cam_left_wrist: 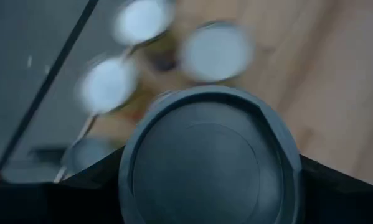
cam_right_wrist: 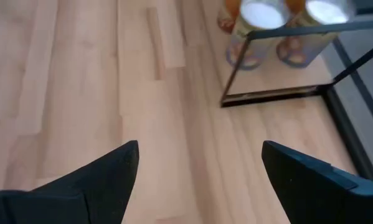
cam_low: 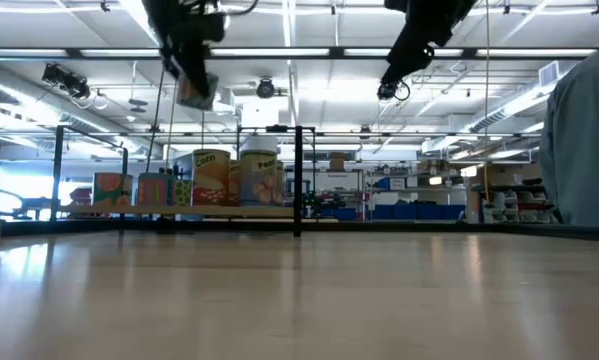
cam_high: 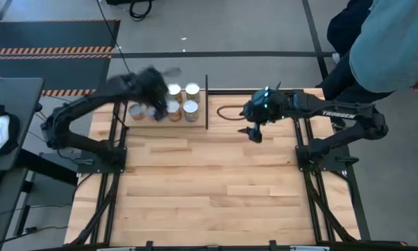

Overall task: Pick and place cans onto a shelf
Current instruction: Put the canned sliced carrots on the shelf

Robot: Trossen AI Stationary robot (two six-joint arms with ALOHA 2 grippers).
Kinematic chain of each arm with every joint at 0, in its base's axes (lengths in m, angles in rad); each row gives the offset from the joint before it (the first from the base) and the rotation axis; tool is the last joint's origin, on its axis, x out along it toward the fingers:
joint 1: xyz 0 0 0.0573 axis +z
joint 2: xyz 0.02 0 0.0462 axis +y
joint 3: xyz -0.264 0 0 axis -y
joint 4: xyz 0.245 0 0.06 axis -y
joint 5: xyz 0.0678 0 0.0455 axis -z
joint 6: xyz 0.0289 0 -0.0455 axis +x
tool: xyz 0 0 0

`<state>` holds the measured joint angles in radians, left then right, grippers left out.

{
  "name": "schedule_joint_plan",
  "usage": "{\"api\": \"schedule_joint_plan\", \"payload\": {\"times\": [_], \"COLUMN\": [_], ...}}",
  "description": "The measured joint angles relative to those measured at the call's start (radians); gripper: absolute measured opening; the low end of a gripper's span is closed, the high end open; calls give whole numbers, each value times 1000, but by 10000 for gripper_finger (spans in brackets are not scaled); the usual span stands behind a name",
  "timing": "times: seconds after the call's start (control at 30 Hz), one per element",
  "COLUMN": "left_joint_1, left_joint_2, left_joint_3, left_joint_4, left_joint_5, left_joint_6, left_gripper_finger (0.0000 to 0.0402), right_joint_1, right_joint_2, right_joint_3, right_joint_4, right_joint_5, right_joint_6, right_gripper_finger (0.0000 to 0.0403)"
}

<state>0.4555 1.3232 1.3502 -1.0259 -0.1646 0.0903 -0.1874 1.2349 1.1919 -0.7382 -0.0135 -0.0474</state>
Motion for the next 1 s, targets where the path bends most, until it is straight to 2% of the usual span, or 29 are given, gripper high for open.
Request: {"api": "schedule_joint_plan", "payload": {"times": [0.07, 0.13, 0.2, 0.4, 0.53, 0.63, 0.77, 0.83, 0.93, 1.0], "left_joint_1": [141, 260, 351, 518, 586, 587, 570, 579, 592, 600], "left_joint_2": [-15, -8, 27, 165, 256, 309, 365, 394, 425, 433], "left_joint_3": [3, 27, 75, 198, 206, 207, 206, 206, 206, 188], "left_joint_4": [-29, -72, -124, -207, -291, -291, -285, -284, -294, -285], "left_joint_5": [42, 47, 64, 84, 76, 52, -101, -142, -132, -102], "left_joint_6": [72, 156, 213, 433, 540, 541, 523, 485, 327, 281], "left_gripper_finger": [281, 281, 281, 281, 280, 280, 280, 280, 280, 280], "right_joint_1": [-51, -105, -165, -277, -319, -347, -374, -382, -391, -391], "right_joint_2": [-5, -6, -6, -6, 0, 3, 4, 4, 4, 8], "right_joint_3": [0, 0, 0, -1, -1, -1, -1, -1, -1, -1], "right_joint_4": [-6, -30, -76, -81, -25, 6, 18, 18, 19, 19], "right_joint_5": [-46, -135, -212, -223, -224, -223, -214, -214, -214, -213], "right_joint_6": [-41, -67, -80, -113, -135, -115, -80, -78, -79, -74], "right_gripper_finger": [347, 347, 347, 347, 347, 347, 347, 347, 347, 347]}}
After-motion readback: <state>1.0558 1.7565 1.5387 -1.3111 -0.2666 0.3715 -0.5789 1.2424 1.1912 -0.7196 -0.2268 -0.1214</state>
